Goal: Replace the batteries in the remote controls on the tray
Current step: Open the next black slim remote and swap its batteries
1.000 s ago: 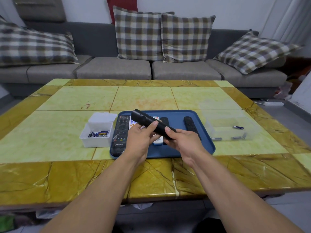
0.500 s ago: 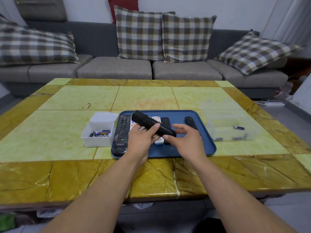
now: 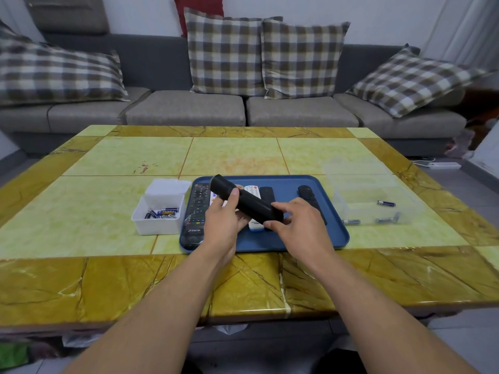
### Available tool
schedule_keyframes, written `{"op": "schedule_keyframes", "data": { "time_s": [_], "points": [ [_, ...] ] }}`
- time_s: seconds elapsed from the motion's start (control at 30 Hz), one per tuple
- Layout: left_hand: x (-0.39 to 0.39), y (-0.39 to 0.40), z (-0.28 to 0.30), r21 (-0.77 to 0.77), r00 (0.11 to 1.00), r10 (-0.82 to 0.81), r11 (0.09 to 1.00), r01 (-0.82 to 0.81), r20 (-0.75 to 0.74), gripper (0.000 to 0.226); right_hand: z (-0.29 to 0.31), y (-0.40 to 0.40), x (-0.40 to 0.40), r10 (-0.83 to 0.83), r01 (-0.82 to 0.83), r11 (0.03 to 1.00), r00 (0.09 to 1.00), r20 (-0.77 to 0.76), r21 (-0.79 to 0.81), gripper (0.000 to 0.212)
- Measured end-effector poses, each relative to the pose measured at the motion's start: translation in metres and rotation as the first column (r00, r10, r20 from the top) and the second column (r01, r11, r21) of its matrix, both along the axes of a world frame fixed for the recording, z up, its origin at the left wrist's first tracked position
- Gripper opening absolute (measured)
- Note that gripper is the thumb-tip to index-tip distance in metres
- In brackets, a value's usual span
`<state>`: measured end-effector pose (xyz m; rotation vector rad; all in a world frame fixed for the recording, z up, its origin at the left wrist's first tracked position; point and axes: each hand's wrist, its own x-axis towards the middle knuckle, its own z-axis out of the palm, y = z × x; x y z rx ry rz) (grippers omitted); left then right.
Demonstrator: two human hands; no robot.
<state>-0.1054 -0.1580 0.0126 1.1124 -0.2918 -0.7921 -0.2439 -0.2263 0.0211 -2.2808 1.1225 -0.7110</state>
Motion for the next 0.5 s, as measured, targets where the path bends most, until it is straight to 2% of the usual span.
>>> {"op": "schedule_keyframes", "data": {
  "time_s": [0.1,0.27,0.37,0.5],
  "points": [
    [0.006,0.002,0.001,0.014,0.996,0.084,0.996,-0.084,-0.003,0.018,0.005,-0.007,-0.008,0.002,-0.001,1.000,0.995,-0.101,0.016,0.047],
    [0.016,0.007,0.001,0.062,0.986,0.161,0.985,-0.159,-0.031,0.028,0.005,-0.028,-0.039,0.144,-0.068,0.973,0.927,-0.347,0.220,0.050],
    [0.017,0.008,0.004,0.068,0.978,0.149,0.988,-0.141,-0.144,0.029,0.002,-0.036,-0.050,0.174,-0.090,0.966,0.919,-0.355,0.241,0.041],
    [0.015,0.006,0.007,0.054,0.961,0.102,0.994,-0.091,-0.259,0.039,-0.001,-0.041,-0.055,0.182,-0.105,0.970,0.912,-0.368,0.219,0.035]
  ]
}}
